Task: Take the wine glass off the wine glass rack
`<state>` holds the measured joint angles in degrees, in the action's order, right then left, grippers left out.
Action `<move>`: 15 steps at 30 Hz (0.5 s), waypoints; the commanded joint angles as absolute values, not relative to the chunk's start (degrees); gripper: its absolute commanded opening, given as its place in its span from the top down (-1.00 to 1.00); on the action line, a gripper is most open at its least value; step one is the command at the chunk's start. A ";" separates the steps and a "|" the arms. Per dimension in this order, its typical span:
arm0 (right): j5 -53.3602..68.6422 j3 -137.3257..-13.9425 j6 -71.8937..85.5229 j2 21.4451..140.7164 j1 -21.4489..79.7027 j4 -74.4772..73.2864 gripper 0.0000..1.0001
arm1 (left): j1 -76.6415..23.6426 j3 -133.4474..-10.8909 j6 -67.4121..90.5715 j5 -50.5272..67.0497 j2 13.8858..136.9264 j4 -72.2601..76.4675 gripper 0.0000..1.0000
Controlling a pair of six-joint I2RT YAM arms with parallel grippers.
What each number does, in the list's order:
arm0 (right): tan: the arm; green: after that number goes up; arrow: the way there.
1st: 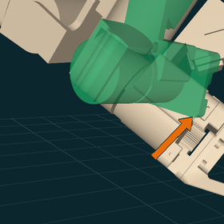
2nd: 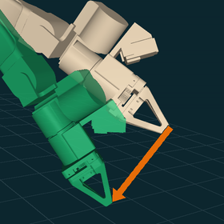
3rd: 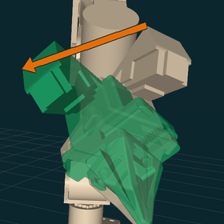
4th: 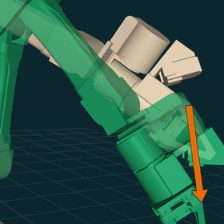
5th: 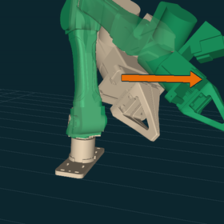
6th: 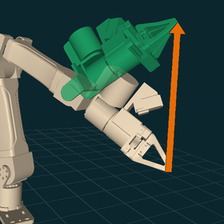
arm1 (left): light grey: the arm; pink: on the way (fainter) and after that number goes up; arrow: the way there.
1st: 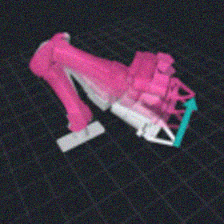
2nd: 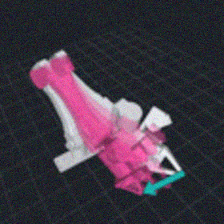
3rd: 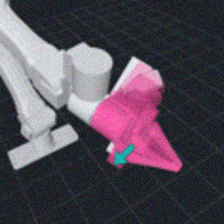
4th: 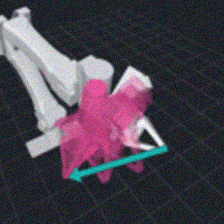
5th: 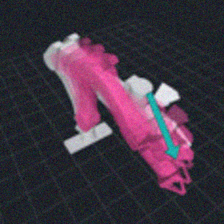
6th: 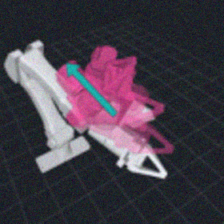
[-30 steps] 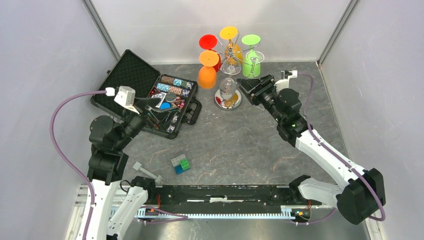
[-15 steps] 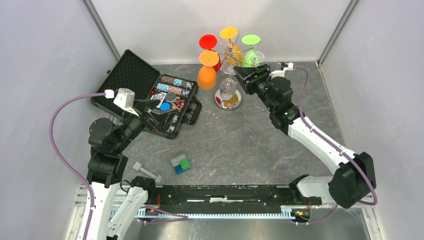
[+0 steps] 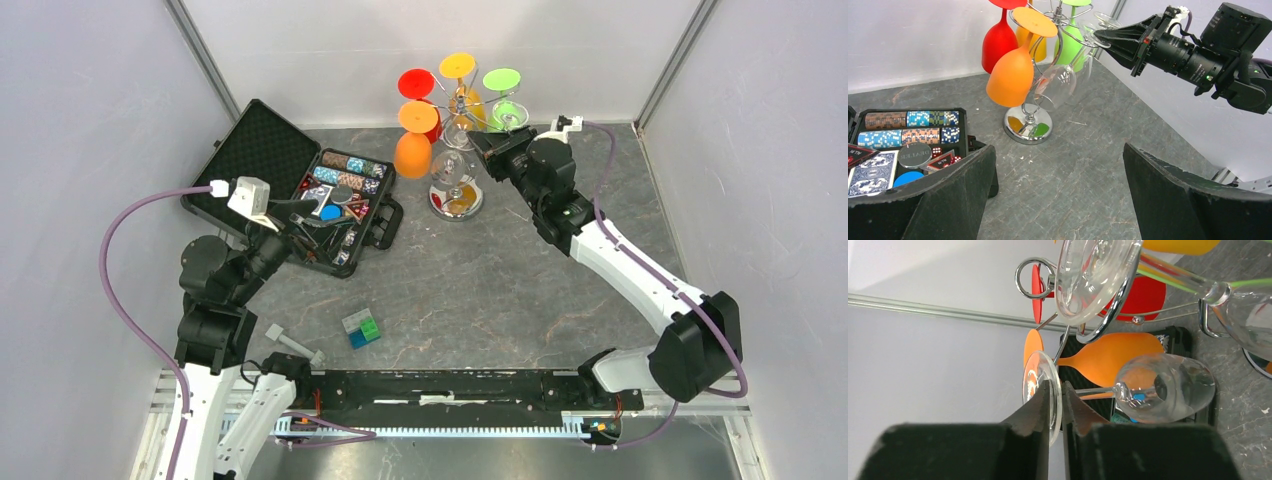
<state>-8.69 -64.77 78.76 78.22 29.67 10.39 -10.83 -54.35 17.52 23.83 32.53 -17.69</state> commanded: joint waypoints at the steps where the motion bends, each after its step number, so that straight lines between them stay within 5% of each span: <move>1: -12.51 -67.26 77.10 77.58 30.47 8.92 0.79 | -10.63 -53.97 15.12 22.94 31.95 -17.49 -1.00; 5: -14.16 -67.24 75.88 76.61 30.70 8.78 0.99 | -10.63 -53.71 15.37 22.85 31.83 -17.34 -1.00; 15: -18.38 -66.86 70.92 75.00 31.37 12.14 0.86 | -10.64 -53.36 15.81 22.86 31.71 -16.88 -1.00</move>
<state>-14.17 -64.84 75.26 77.12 31.31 9.02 -10.83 -53.89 17.52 22.81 32.23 -17.72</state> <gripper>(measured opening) 0.055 0.994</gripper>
